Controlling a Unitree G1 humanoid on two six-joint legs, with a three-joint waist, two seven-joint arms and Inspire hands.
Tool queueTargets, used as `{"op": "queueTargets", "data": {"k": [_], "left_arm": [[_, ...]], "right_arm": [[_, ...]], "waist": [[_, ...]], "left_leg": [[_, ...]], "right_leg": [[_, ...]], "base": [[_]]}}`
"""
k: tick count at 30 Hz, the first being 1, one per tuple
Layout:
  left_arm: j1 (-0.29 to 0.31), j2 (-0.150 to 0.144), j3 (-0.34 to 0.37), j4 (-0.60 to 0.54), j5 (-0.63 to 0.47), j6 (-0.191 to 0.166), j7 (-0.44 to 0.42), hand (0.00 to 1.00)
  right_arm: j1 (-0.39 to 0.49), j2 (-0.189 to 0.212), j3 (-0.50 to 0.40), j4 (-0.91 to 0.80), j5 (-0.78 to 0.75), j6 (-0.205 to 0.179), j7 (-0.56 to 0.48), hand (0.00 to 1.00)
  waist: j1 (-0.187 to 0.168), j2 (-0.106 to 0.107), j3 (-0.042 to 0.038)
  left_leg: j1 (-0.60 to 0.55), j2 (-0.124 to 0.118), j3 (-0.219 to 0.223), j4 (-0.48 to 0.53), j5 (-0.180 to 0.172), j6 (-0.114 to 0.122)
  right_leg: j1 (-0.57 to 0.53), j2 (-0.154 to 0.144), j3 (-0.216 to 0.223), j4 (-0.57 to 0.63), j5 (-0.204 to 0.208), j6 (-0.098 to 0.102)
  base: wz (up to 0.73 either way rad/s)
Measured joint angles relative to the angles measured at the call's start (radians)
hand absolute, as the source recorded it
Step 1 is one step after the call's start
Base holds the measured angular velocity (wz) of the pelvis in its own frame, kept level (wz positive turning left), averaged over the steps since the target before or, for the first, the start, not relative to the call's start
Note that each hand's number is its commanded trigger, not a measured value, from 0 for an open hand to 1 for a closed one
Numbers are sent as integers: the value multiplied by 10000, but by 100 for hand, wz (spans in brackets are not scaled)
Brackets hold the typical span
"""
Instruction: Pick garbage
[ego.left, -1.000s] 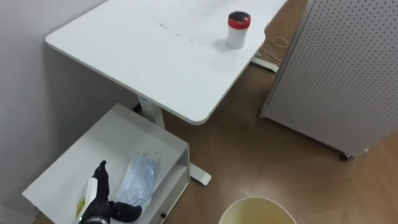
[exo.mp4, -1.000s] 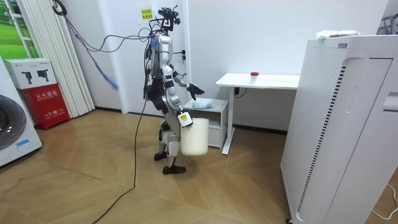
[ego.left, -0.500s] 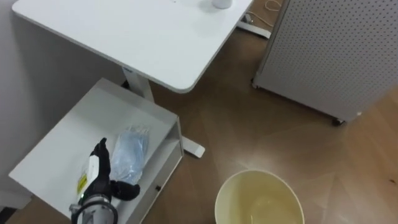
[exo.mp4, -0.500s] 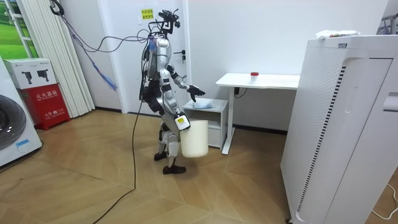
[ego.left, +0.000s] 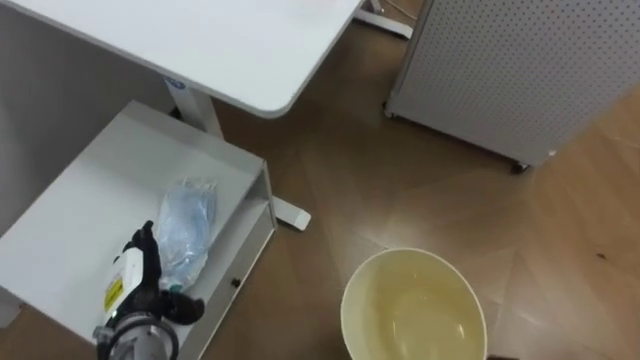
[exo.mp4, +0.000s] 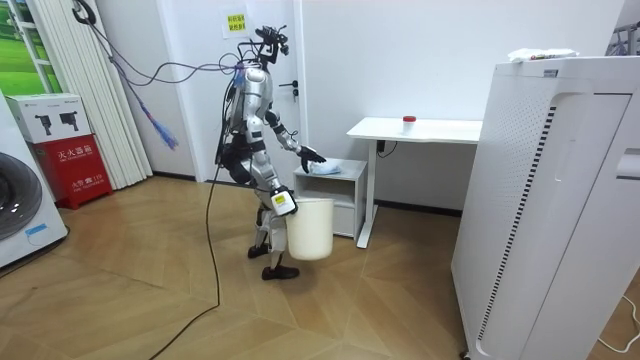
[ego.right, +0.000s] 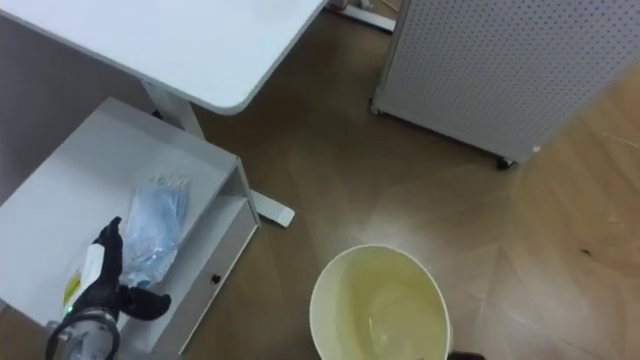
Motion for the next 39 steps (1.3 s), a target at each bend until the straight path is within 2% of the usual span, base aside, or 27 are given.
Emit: {"op": "queueTargets", "data": {"k": [4, 8, 10, 14, 15, 17, 19, 20, 22, 25, 28, 33, 37, 39], "left_arm": [[-259, 204, -267, 234, 1, 98, 40, 0], [-270, 279, -368, 365, 10, 183, 92, 0], [-276, 327, -565, 422, 64, 357, 137, 0], [-465, 346, -760, 422, 94, 504, 203, 0], [-557, 346, -783, 422, 93, 523, 270, 28], [-670, 361, -931, 432, 337, 684, 449, 71], [-908, 419, -1165, 503, 955, 839, 627, 95], [-954, 419, -1162, 520, 1035, 891, 708, 100], [-1068, 479, -1141, 566, 1407, 1078, 1229, 100], [-1281, 757, -1177, 559, 1660, 1137, 1355, 100], [-1400, 702, -1400, 346, 2076, 1115, 1722, 100], [-1523, 733, -1655, 305, 2076, 1261, 1835, 100], [-1807, 1008, -2009, 372, 2072, 1477, 1772, 100], [-1820, 1037, -2096, 411, 2072, 1530, 1694, 100]], "right_arm": [[-4, -38, -5, -106, 298, 17, -88, 100], [19, -131, -9, -93, 328, 108, -281, 100], [47, -212, -5, -101, 359, 122, -299, 100], [48, -288, -3, -203, 366, 118, -438, 100], [45, -311, -3, -277, 401, 117, -498, 100], [26, -325, -1, -313, 497, 133, -579, 100], [-9, -387, -5, -350, 556, 288, -573, 100], [-13, -410, -5, -393, 630, 327, -572, 100], [-20, -445, -15, -492, 734, 410, -573, 100], [-26, -496, -21, -567, 786, 542, -573, 100], [-56, -550, -16, -645, 976, 556, -575, 100], [-55, -557, -6, -679, 1176, 764, -581, 100], [-62, -554, 11, -679, 1404, 845, -602, 100], [-62, -555, 15, -671, 1422, 895, -603, 100]], "waist": [[-93, -2, 2], [-228, 7, 7], [-216, 38, 26], [-231, 51, 38], [-220, 64, 45], [-216, 91, 63], [-218, 112, 82], [-218, 112, 81], [-221, 125, 96], [-221, 123, 97], [-197, 125, 97], [-205, 122, 96], [-313, 116, 98], [-378, 116, 98]], "left_leg": [[-356, 86, 64, 159, -30, 46], [-536, 111, 81, 185, -59, 47], [-637, 272, 112, 328, -170, 17], [-916, 303, 127, 427, -223, -13], [-1049, 310, 126, 478, -236, -21], [-1197, 325, 112, 534, -236, -22], [-1448, 321, 64, 683, -248, -28], [-1510, 319, 64, 716, -248, -28], [-1683, 332, 59, 847, -270, -42], [-1742, 336, 79, 917, -279, -51], [-1896, 323, 83, 912, -266, -100], [-2020, 394, 137, 918, -236, -146], [-2094, 419, 142, 918, -200, -119], [-2065, 429, 144, 909, -206, -126]], "right_leg": [[-348, 26, 0, 9, 57, 1], [-531, 51, -1, 27, 73, 4], [-605, 179, -4, 29, 63, -15], [-925, 175, -3, 171, 25, -74], [-1066, 173, -2, 219, 9, -92], [-1201, 163, -2, 346, -5, -115], [-1440, 135, -12, 528, -77, -139], [-1522, 130, -1, 537, -85, -143], [-1709, 114, 0, 694, -122, -183], [-1813, 79, 1, 839, -158, -231], [-1965, 14, 0, 860, -162, -244], [-2086, 37, -22, 839, -104, -316], [-2167, 52, -50, 843, -88, -344], [-2134, 72, -47, 818, -93, -341]], "base": [[-6], [-4], [-14], [-5], [0], [2], [8], [4], [0], [0], [4], [-2], [0], [-2]]}}
